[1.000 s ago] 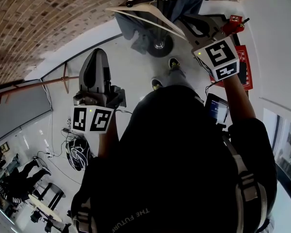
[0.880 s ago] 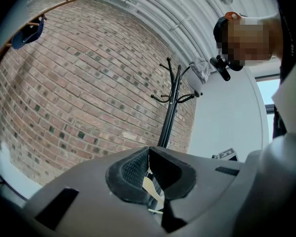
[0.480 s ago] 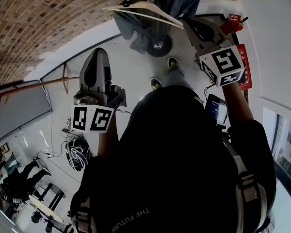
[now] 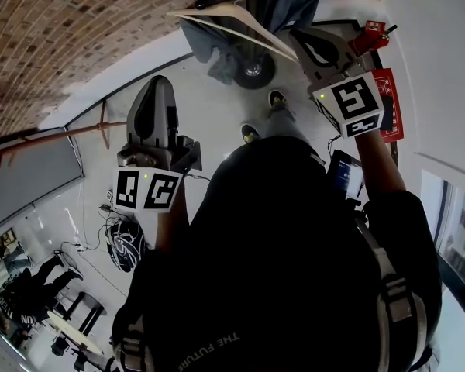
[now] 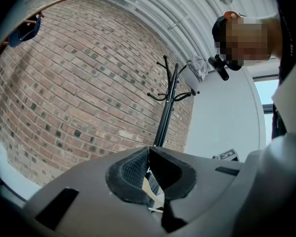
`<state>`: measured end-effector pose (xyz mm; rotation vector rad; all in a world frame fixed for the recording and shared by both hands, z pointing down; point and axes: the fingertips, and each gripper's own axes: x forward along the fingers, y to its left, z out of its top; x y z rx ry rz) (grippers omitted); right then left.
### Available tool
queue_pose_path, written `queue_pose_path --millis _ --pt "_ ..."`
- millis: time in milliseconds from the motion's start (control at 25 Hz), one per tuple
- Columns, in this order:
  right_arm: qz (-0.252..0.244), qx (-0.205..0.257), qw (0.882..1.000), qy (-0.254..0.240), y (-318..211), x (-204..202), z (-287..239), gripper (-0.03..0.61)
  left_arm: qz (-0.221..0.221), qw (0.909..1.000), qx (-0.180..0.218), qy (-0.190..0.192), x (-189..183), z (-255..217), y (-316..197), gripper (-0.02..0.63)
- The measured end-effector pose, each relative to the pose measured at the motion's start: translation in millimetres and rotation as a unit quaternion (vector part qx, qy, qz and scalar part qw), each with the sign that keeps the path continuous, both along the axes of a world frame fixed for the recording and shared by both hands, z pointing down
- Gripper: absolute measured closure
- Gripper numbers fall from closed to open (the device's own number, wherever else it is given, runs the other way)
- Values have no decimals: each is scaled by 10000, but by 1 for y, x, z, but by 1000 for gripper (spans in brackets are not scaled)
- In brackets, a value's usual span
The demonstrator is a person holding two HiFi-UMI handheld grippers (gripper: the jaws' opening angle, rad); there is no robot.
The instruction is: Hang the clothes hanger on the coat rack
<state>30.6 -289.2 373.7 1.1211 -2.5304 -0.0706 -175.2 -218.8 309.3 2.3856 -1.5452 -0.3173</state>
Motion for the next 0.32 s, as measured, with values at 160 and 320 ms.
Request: queue_pose_path --millis 160,320 --pt "-35 23 10000 14 0 -2 0 558 5 10000 0 -5 0 1 1 594" --pt "-45 0 10000 27 4 -3 -2 558 20 10000 -6 -9 1 0 4 594"
